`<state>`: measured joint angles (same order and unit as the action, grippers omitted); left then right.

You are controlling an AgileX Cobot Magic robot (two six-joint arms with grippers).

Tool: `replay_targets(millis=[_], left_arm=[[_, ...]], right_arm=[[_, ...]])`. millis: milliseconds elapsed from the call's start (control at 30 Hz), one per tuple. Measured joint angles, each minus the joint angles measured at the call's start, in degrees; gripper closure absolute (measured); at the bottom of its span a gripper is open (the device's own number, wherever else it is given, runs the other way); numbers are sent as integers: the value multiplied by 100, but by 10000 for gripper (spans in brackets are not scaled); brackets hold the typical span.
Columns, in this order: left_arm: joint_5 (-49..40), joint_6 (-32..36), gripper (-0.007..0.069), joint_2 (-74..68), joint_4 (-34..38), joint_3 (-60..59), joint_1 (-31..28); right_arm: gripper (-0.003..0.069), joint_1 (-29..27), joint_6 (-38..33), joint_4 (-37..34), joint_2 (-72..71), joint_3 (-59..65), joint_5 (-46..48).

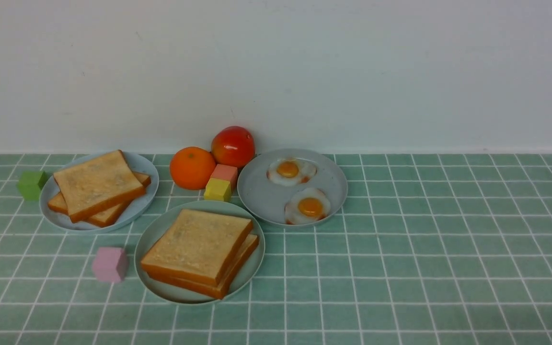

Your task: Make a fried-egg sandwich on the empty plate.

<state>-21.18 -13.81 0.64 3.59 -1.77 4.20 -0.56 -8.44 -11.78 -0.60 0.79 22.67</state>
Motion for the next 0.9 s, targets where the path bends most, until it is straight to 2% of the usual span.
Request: replay_targets(millis=[900], left_arm=[[0,-4,620,0,0,0,0]], right_arm=[[559,0,0,5,0,0,0]])
